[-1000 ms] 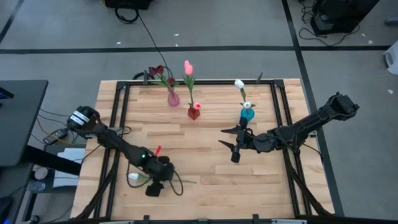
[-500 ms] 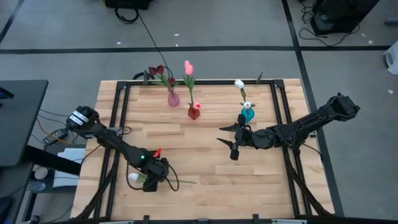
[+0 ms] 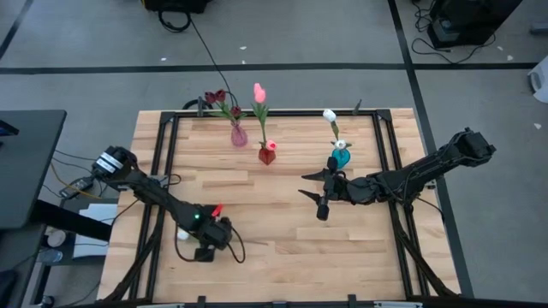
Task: Sort flowers into vase by color
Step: Put the white flower into the blue vase
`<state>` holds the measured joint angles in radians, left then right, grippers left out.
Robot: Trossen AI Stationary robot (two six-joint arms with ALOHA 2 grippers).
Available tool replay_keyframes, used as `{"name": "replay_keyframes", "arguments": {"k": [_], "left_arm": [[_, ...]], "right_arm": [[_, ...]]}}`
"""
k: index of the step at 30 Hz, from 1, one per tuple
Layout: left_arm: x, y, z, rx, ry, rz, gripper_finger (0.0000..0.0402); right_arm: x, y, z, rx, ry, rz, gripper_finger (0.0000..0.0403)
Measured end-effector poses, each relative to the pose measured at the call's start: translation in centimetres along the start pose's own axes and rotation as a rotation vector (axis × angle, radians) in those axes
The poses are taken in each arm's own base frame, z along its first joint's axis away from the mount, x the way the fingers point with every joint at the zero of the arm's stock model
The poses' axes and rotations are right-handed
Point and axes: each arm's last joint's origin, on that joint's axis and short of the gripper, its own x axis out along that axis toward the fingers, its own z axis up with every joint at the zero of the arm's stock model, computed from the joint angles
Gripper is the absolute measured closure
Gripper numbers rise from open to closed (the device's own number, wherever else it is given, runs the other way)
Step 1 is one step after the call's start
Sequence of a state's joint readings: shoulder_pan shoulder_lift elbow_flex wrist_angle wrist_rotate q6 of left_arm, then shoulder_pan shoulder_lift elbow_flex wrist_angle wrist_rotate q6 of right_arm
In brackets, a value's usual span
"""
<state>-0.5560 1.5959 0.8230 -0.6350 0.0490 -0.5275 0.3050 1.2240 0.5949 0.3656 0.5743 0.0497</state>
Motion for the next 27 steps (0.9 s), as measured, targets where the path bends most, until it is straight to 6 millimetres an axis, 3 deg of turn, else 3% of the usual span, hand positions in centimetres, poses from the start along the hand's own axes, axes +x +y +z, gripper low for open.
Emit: {"name": "replay_keyframes", "arguments": {"k": [4, 8, 17, 27], "left_arm": [[-0.8, 0.1, 0.6, 0.040, 0.027, 0.010, 0.0391], [-2.6, 1.2, 2.5, 0.050, 0.013, 0.033, 0.0397], [-8.1, 4.6, 6.4, 0.069, -0.041, 0.191, 0.0400], [-11.3, 7.5, 7.8, 0.009, -0.050, 0.301, 0.0401]], "right_arm": [[0.2, 0.2, -0.2, 0.021, 0.011, 0.040, 0.0188], [1.0, 0.7, -1.0, 0.012, 0.032, 0.099, 0.0188], [4.3, 1.5, -1.5, -0.021, 0.110, 0.167, 0.0188], [7.1, 3.2, -1.8, -0.068, 0.226, 0.205, 0.0189]]}}
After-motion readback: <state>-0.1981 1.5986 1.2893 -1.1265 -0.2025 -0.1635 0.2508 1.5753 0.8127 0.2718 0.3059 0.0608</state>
